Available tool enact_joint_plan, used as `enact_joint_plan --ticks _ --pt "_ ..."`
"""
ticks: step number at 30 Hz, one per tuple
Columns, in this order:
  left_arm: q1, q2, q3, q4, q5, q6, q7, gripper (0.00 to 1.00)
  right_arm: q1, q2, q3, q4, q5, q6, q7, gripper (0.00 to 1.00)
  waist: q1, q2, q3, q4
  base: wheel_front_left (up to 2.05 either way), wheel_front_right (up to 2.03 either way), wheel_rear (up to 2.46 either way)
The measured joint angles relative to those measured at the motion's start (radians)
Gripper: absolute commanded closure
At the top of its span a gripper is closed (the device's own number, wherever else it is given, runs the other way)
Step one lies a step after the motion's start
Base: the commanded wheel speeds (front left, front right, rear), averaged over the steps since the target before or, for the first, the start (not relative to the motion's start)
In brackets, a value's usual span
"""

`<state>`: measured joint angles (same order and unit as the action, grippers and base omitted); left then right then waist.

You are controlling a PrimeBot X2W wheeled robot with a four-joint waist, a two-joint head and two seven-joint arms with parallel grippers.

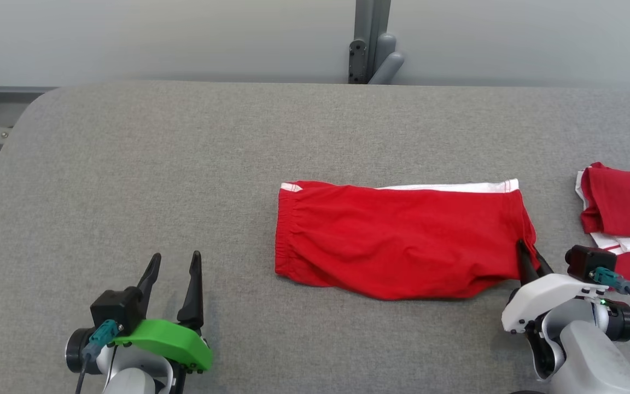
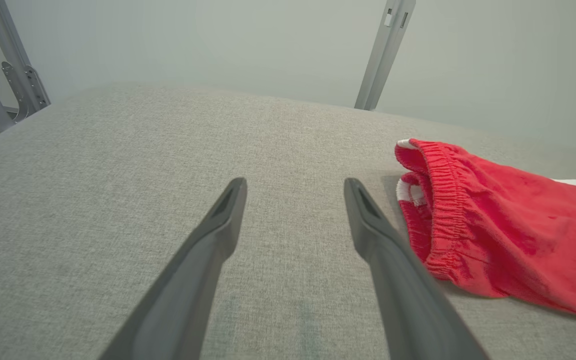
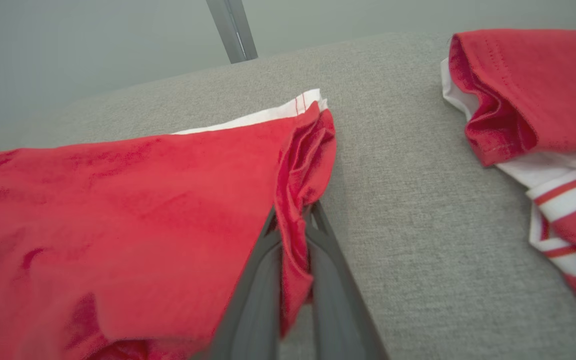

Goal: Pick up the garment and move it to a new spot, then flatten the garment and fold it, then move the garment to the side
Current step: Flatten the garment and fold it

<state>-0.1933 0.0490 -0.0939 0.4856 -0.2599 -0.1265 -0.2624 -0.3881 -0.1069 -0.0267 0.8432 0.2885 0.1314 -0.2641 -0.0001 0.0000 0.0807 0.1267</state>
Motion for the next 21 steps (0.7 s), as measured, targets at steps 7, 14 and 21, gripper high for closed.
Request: enact_joint_plan --ticks 7,14,21 --pt "0.019 0.000 0.001 0.000 0.000 -0.001 0.000 0.00 0.006 0.006 0.063 -0.174 -0.058 0.000 0.000 1.00 0.0000 0.0000 -0.031 -0.034 0.00 0.00 0.00" --pt "0.020 0.000 -0.007 0.009 -0.001 -0.001 0.000 0.00 -0.008 0.029 0.299 -0.317 -0.052 -0.001 0.000 1.00 0.0000 0.0000 -0.036 -0.007 0.00 0.00 0.00" --pt "0.023 0.000 -0.016 0.019 -0.012 -0.002 0.000 0.00 -0.063 0.041 0.543 -0.277 -0.022 -0.001 0.000 1.00 0.0000 0.0000 -0.036 0.037 0.00 0.00 0.00"
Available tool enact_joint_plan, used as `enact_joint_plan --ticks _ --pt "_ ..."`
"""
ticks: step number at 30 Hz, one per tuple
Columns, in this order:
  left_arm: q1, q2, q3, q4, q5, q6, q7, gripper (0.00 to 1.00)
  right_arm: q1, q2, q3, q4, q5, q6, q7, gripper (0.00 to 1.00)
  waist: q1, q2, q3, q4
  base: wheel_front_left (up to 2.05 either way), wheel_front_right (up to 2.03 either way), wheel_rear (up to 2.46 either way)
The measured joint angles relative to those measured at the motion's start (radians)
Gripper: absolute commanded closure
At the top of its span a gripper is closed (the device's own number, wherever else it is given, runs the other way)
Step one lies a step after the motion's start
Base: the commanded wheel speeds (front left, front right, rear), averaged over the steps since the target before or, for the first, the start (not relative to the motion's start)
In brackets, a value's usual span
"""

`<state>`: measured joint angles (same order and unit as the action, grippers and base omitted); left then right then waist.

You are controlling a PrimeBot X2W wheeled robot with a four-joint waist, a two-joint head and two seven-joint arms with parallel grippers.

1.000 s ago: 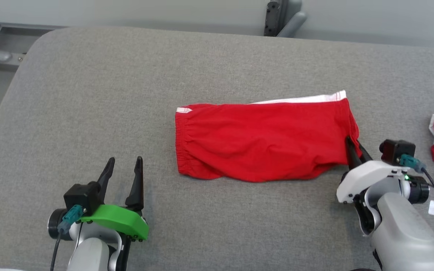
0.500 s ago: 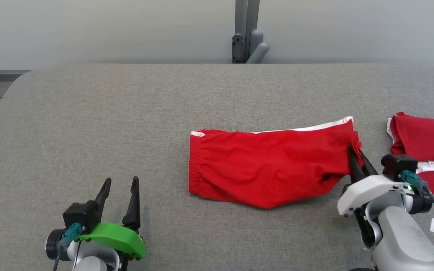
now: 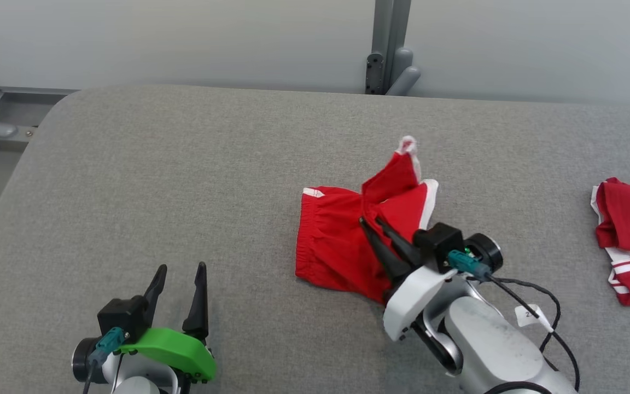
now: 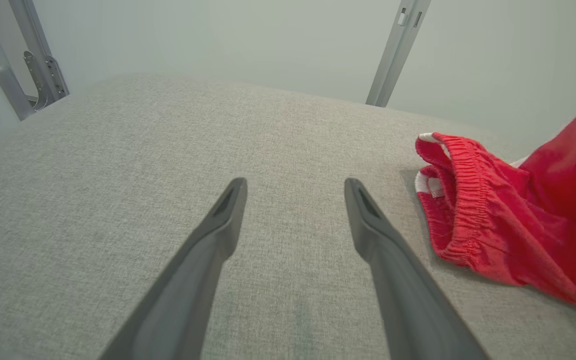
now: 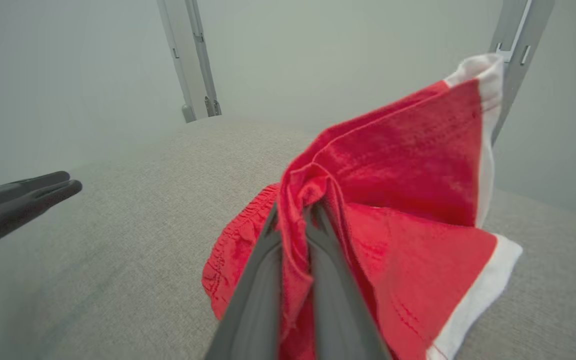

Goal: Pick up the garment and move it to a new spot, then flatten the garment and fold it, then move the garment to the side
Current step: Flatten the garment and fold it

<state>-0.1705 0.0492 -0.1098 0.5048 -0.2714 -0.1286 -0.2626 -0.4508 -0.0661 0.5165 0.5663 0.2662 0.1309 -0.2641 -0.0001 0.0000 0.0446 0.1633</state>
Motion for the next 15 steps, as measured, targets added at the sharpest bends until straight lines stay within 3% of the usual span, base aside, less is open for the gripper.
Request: enact_joint_plan --ticks 9,10,11,12,15 --pt "-0.001 0.000 -0.031 0.008 -0.020 0.000 0.000 0.00 -0.096 0.013 0.166 0.172 0.036 0.000 0.000 1.00 0.0000 0.0000 0.015 0.058 0.00 0.00 0.00" --pt "-0.002 0.000 -0.033 0.008 -0.020 0.000 0.000 0.00 -0.105 0.015 0.183 0.196 0.045 0.000 0.000 0.96 0.0000 0.0000 0.017 0.064 0.00 0.00 0.00" --pt "-0.003 0.000 -0.033 0.008 -0.020 0.000 0.000 0.00 -0.112 0.016 0.195 0.221 0.055 0.000 0.000 0.58 0.0000 0.0000 0.019 0.070 0.00 0.00 0.00" --pt "-0.003 0.000 -0.033 0.008 -0.020 0.000 0.000 0.00 -0.116 0.016 0.204 0.239 0.069 0.000 0.000 0.03 0.0000 0.0000 0.021 0.075 0.00 0.00 0.00" --pt "-0.003 0.000 -0.027 0.012 -0.018 0.000 0.000 0.00 -0.128 0.015 0.218 0.230 0.114 0.000 0.000 0.00 0.0000 0.0000 0.018 0.082 0.00 0.00 0.00"
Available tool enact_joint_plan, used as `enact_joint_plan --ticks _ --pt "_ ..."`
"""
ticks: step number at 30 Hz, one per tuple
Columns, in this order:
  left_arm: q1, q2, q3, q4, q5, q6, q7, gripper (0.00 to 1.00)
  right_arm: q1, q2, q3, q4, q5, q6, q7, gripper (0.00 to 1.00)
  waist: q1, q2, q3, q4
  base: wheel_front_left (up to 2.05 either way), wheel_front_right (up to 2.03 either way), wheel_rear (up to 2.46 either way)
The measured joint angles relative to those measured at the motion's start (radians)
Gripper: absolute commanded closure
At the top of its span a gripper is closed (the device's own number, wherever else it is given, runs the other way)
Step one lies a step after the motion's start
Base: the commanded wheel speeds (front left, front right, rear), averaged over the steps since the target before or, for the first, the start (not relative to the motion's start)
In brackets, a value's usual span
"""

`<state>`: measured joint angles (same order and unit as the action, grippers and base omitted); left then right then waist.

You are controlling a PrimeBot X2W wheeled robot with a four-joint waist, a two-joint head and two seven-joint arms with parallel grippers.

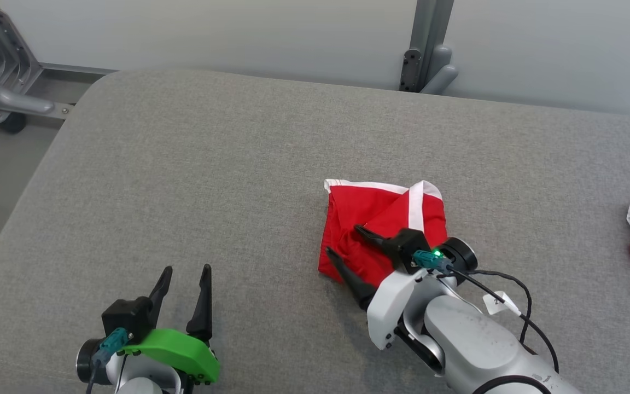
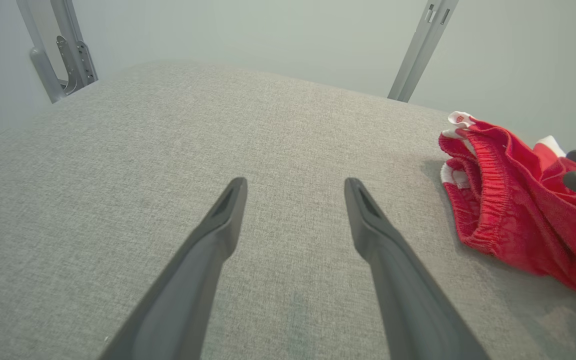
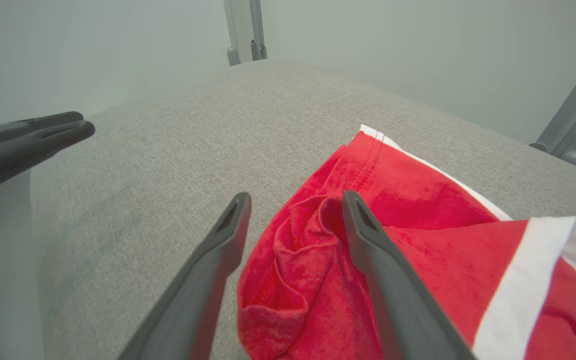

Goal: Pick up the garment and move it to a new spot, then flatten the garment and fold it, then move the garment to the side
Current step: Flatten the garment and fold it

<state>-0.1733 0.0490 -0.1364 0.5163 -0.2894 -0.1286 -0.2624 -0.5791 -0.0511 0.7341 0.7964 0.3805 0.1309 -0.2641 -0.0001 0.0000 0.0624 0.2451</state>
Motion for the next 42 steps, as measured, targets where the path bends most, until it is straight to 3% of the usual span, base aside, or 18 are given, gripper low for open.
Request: enact_joint_plan --ticks 5,10,15,26,28,31,35,36,38,42 --pt "0.012 0.001 0.033 -0.003 0.019 0.003 0.000 0.00 0.018 0.002 -0.021 -0.078 0.030 0.000 0.000 0.00 0.0000 0.0000 -0.015 -0.020 0.00 0.00 0.00" --pt "0.022 0.000 0.039 -0.017 0.028 0.004 0.000 0.00 0.086 -0.005 -0.179 -0.139 0.018 0.000 0.000 0.00 0.0000 0.0000 -0.029 -0.058 0.00 0.00 0.00" --pt "0.025 0.000 0.028 -0.020 0.027 0.004 0.000 0.00 0.171 -0.024 -0.268 -0.111 -0.012 0.000 0.000 0.00 0.0000 0.0000 -0.031 -0.087 0.00 0.00 0.00" --pt "0.022 0.000 0.010 -0.022 0.022 0.004 0.000 0.00 0.184 -0.007 -0.308 -0.043 -0.023 0.000 0.000 0.00 0.0000 0.0000 -0.001 -0.079 0.00 0.00 0.00" --pt "0.021 0.000 0.009 -0.023 0.018 0.004 0.000 0.00 0.180 -0.005 -0.311 -0.033 -0.025 0.000 0.000 0.09 0.0000 0.0000 0.007 -0.072 0.00 0.00 0.00" --pt "0.020 0.000 0.010 -0.025 0.017 0.002 0.000 0.00 0.167 -0.003 -0.311 -0.020 -0.027 0.000 0.000 0.13 0.0000 0.0000 0.019 -0.062 0.00 0.00 0.00" --pt "0.019 0.000 0.010 -0.025 0.015 0.002 0.000 0.00 0.163 -0.001 -0.310 -0.009 -0.027 0.000 0.000 0.34 0.0000 0.0000 0.029 -0.052 0.00 0.00 0.00" --pt "0.019 0.000 0.010 -0.025 0.012 0.002 0.000 0.00 0.163 -0.001 -0.309 -0.009 -0.027 0.000 0.000 0.62 0.0000 0.0000 0.031 -0.051 0.00 0.00 0.00" --pt "0.018 0.000 0.011 -0.025 0.010 0.002 0.000 0.00 0.162 -0.001 -0.307 -0.011 -0.027 0.000 0.000 1.00 0.0000 0.0000 0.034 -0.050 0.00 0.00 0.00" --pt "0.013 0.000 0.010 -0.027 0.009 0.002 0.000 0.00 0.147 -0.001 -0.304 -0.039 -0.028 0.000 0.000 1.00 0.0000 0.0000 0.038 -0.053 0.00 0.00 0.00"
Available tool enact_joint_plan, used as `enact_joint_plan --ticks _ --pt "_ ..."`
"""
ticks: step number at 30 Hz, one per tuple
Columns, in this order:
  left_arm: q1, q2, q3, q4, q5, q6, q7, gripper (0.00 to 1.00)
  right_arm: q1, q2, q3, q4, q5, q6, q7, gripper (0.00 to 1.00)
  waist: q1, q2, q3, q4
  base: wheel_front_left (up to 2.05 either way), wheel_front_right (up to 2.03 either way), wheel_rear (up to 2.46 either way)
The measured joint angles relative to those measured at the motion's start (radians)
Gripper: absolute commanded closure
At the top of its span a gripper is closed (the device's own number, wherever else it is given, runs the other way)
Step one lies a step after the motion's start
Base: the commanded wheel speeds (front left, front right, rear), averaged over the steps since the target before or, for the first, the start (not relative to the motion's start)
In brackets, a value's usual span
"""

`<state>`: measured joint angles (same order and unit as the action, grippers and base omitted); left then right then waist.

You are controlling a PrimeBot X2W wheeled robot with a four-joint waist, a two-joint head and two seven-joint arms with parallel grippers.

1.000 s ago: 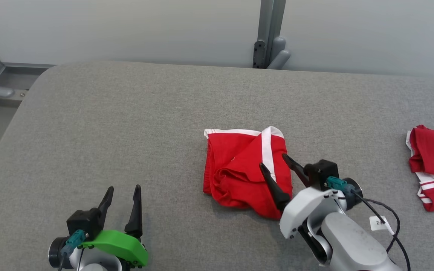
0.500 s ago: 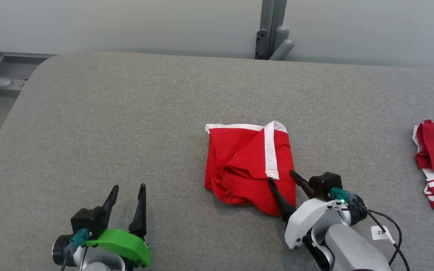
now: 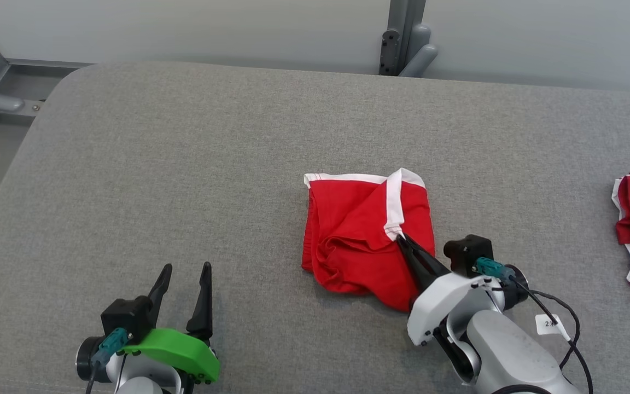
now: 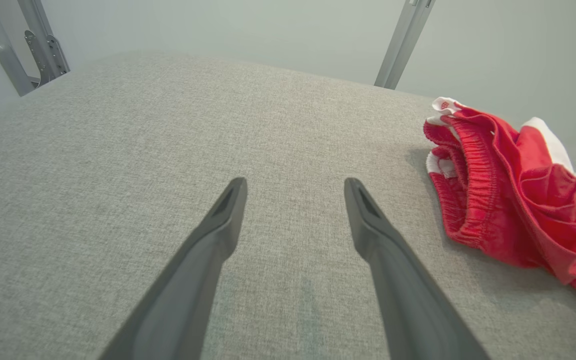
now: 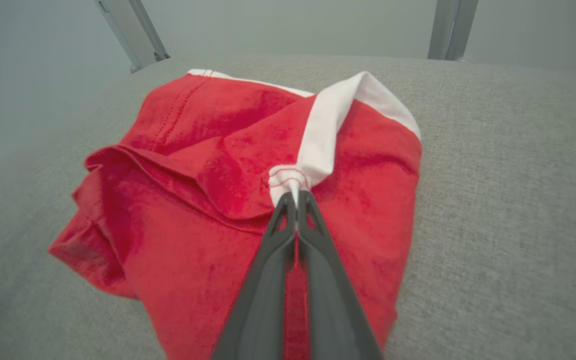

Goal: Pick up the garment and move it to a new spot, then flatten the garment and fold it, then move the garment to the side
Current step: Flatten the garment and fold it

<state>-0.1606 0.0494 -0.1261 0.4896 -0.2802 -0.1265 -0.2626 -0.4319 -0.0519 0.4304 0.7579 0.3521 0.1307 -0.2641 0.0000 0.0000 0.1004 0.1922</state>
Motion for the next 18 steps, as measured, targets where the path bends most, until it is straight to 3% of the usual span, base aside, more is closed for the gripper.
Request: enact_joint_plan --ticks 7,14,17,18 --pt "-0.014 0.000 -0.025 -0.002 -0.012 -0.001 0.000 0.00 -0.032 -0.001 0.020 -0.077 0.007 0.000 0.000 1.00 0.0000 0.0000 0.002 0.014 0.00 0.00 0.00" --pt "-0.037 0.000 -0.076 0.001 -0.028 -0.001 0.000 0.00 -0.159 -0.009 0.064 -0.019 -0.006 0.000 0.000 0.97 0.0000 0.0000 0.004 0.071 0.00 0.00 0.00" --pt "-0.045 0.000 -0.095 0.003 -0.029 -0.001 0.000 0.00 -0.211 -0.006 0.066 0.030 -0.012 0.000 0.000 0.00 0.0000 0.0000 0.006 0.103 0.00 0.00 0.00" --pt "-0.045 0.000 -0.100 0.004 -0.032 0.000 0.000 0.00 -0.236 -0.003 0.062 0.031 -0.010 0.000 0.000 0.00 0.0000 0.0000 0.008 0.124 0.00 0.00 0.00"
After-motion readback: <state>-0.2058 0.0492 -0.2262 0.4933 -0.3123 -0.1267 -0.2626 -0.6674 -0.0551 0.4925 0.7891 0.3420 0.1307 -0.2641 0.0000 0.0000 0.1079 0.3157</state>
